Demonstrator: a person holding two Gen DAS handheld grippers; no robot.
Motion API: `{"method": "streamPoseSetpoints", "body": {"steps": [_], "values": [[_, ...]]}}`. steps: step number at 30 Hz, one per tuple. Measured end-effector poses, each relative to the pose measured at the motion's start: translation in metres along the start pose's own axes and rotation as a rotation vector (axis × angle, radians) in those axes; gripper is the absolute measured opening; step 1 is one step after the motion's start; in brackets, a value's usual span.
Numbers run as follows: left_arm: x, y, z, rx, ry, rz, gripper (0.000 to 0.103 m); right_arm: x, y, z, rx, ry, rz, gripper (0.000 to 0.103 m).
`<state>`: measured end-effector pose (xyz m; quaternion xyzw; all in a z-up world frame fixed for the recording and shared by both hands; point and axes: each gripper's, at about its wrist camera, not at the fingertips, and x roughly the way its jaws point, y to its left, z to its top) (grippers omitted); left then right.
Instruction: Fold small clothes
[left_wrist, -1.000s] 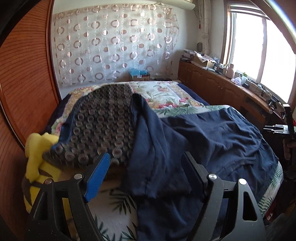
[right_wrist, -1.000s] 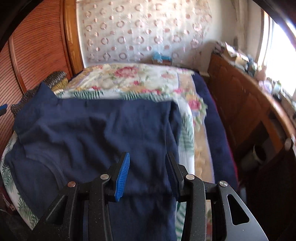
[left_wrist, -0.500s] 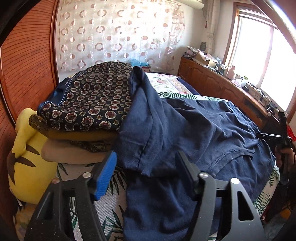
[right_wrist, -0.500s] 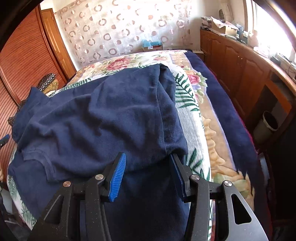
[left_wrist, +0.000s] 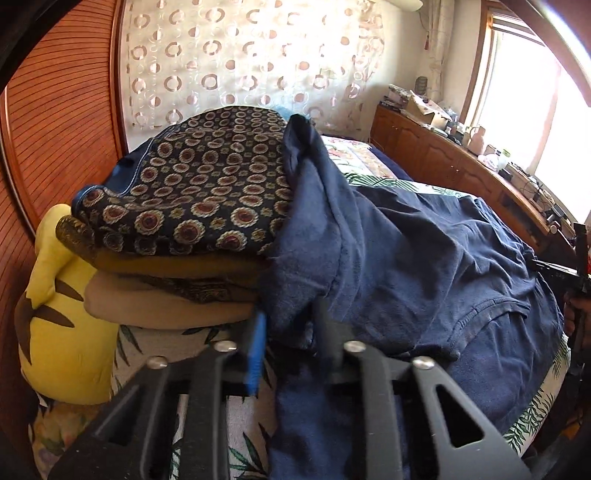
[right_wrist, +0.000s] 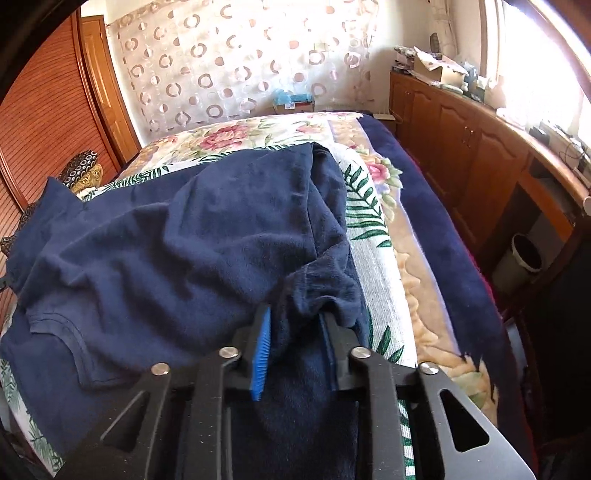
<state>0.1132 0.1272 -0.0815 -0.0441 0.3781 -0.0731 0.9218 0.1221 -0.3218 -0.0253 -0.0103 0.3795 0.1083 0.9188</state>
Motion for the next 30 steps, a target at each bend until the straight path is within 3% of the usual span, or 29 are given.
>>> {"method": "streamPoseSetpoints", "body": {"steps": [3, 17, 25, 30], "values": [[-0.009, -0.006, 0.002, 0.015, -0.027, -0.016, 0.005, 0.0, 0.004, -0.001, -0.023, -0.031, 0.004, 0.008], [-0.087, -0.032, 0.016, -0.01, -0.175, -0.132, 0.004, -0.072, 0.0, 0.002, -0.037, -0.208, 0.052, 0.006], [-0.1, -0.023, -0.014, -0.037, -0.139, -0.12, 0.004, -0.126, -0.005, -0.03, -0.049, -0.223, 0.064, 0.006], [-0.081, -0.014, -0.046, -0.056, -0.056, -0.069, 0.004, -0.122, -0.005, -0.061, -0.061, -0.135, 0.03, 0.006]]}}
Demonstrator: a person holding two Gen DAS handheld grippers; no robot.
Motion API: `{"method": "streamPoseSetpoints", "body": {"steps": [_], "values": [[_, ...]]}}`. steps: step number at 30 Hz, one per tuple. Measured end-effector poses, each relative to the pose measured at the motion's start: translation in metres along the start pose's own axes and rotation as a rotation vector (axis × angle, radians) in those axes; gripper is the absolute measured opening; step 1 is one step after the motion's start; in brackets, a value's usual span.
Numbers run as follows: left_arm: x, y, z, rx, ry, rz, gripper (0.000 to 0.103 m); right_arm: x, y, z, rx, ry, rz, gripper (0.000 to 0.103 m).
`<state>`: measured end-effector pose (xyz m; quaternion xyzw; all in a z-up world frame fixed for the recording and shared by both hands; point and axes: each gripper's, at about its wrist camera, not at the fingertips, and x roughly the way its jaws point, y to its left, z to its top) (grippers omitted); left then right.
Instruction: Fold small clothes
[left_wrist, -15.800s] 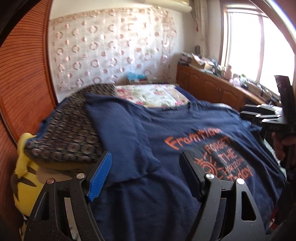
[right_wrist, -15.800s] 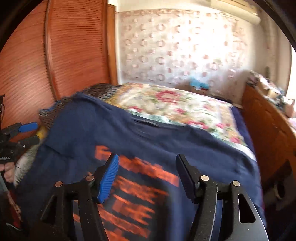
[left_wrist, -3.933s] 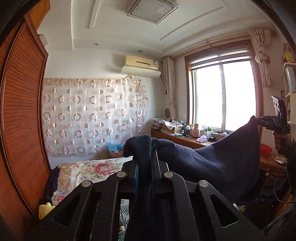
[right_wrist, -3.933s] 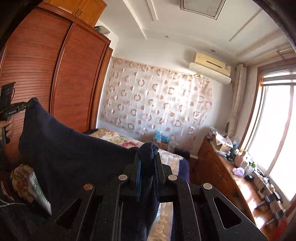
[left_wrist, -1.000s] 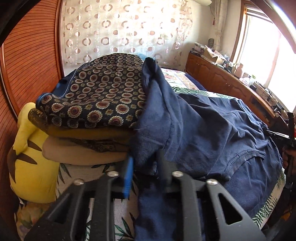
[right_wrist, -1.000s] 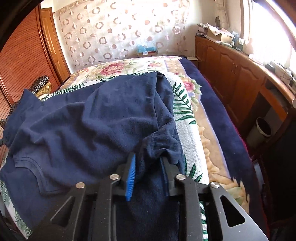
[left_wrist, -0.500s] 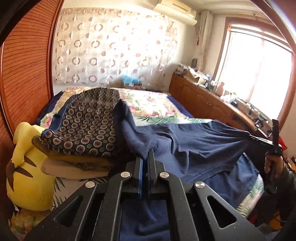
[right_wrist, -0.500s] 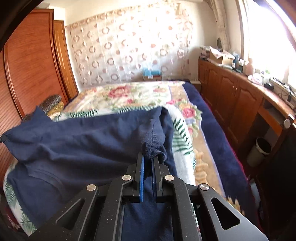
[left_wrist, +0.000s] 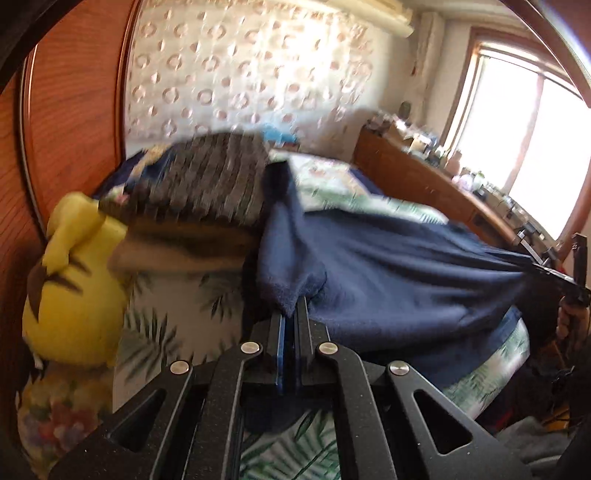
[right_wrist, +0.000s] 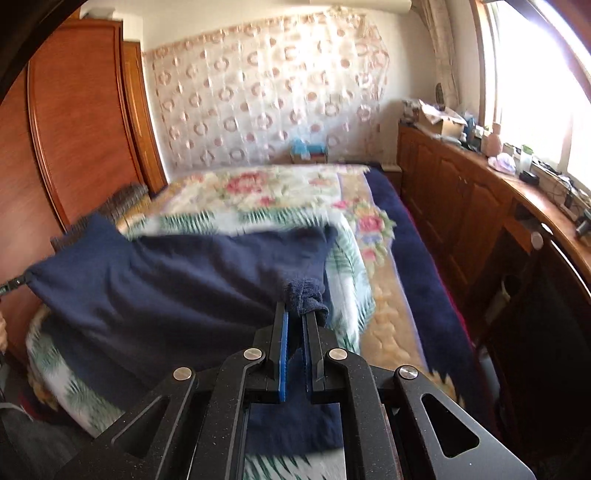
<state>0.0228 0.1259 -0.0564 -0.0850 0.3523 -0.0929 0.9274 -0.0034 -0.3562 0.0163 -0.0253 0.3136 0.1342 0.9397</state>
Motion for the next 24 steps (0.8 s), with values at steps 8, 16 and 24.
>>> {"method": "streamPoseSetpoints", "body": {"steps": [8, 16, 24], "values": [[0.011, 0.014, -0.021, -0.047, 0.048, 0.02, 0.014, 0.022, 0.007, -0.017, 0.003, 0.077, -0.047, 0.014], [0.011, 0.013, -0.013, -0.026, 0.011, 0.067, 0.057, 0.006, 0.03, -0.004, -0.041, 0.014, -0.065, 0.049], [0.023, 0.013, -0.017, -0.03, 0.037, 0.104, 0.057, 0.042, 0.067, -0.019, -0.091, 0.071, 0.036, 0.054]]}}
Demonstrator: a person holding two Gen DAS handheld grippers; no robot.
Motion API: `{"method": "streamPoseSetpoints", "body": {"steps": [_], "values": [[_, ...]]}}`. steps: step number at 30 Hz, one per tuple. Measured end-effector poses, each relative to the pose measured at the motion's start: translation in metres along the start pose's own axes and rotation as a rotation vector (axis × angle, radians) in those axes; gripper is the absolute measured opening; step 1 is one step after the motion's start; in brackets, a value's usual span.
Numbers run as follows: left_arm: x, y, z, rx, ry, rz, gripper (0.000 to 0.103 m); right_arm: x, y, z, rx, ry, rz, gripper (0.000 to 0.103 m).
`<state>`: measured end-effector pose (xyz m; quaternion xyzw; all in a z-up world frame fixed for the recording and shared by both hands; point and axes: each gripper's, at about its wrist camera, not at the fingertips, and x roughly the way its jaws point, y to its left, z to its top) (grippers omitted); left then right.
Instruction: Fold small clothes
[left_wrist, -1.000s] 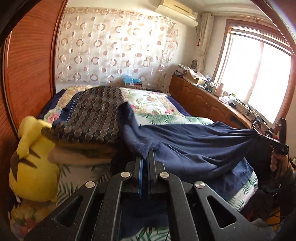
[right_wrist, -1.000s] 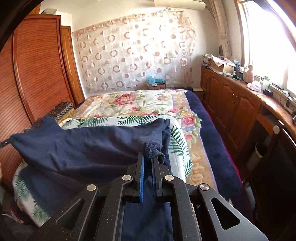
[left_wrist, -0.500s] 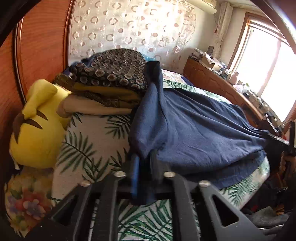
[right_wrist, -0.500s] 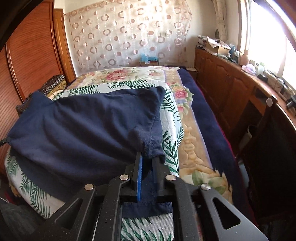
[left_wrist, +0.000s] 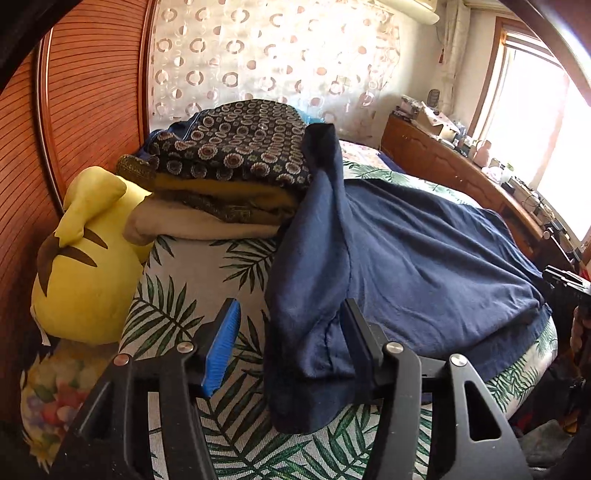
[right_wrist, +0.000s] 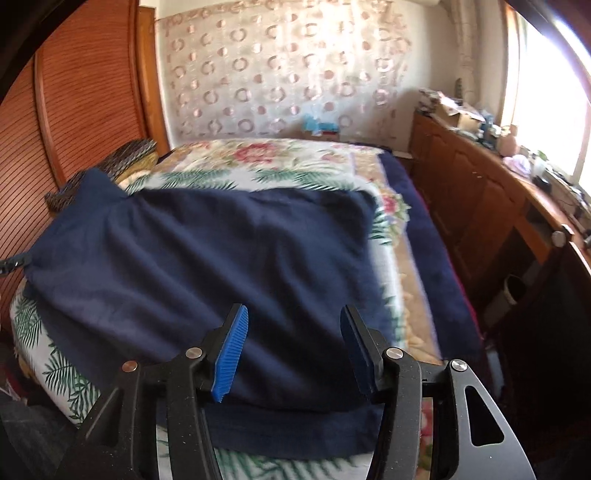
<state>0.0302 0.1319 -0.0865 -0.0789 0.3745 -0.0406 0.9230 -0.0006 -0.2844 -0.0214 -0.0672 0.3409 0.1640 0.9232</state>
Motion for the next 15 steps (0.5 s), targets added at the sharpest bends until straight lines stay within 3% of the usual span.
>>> {"method": "streamPoseSetpoints", "body": {"steps": [7, 15], "values": [[0.002, 0.001, -0.004, 0.005, 0.012, 0.018, 0.057, 0.035, 0.029, -0.006, -0.018, 0.045, 0.058, 0.054], [0.004, 0.002, -0.008, 0.004, 0.019, 0.025, 0.057, 0.052, 0.035, -0.012, -0.032, 0.079, 0.047, 0.054]]}}
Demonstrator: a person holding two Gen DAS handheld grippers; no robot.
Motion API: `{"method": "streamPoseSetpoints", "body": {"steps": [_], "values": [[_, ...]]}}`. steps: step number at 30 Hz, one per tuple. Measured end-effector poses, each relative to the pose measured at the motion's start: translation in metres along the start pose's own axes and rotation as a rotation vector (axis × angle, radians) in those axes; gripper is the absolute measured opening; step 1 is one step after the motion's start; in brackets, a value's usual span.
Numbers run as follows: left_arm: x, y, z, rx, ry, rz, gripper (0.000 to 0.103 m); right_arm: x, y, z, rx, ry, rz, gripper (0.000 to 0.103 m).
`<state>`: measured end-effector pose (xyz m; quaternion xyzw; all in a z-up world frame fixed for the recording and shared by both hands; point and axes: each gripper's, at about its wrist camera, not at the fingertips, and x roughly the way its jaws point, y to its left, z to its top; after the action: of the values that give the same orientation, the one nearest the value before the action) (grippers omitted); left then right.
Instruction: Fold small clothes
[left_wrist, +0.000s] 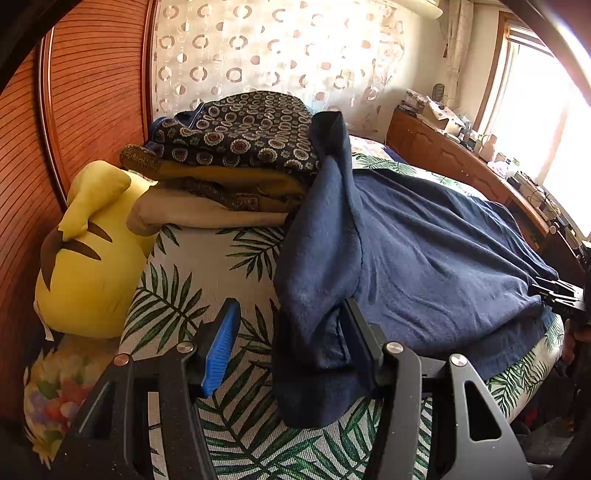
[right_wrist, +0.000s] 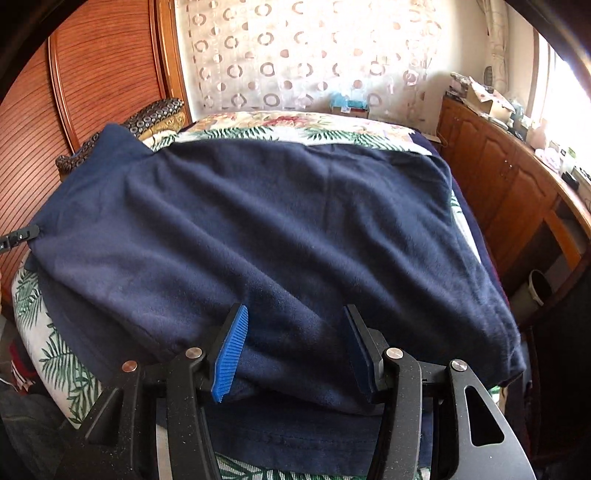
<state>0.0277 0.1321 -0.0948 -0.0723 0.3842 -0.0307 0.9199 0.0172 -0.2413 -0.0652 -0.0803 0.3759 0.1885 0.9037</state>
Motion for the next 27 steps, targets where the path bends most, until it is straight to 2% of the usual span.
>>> {"method": "streamPoseSetpoints", "body": {"steps": [14, 27], "values": [[0.014, 0.0, -0.008, -0.024, 0.042, -0.016, 0.057, -0.009, 0.006, -0.016, -0.007, -0.071, -0.022, 0.061], [0.02, -0.008, -0.013, -0.006, 0.049, -0.022, 0.055, -0.016, 0.004, -0.021, 0.003, -0.081, -0.029, 0.062]]}}
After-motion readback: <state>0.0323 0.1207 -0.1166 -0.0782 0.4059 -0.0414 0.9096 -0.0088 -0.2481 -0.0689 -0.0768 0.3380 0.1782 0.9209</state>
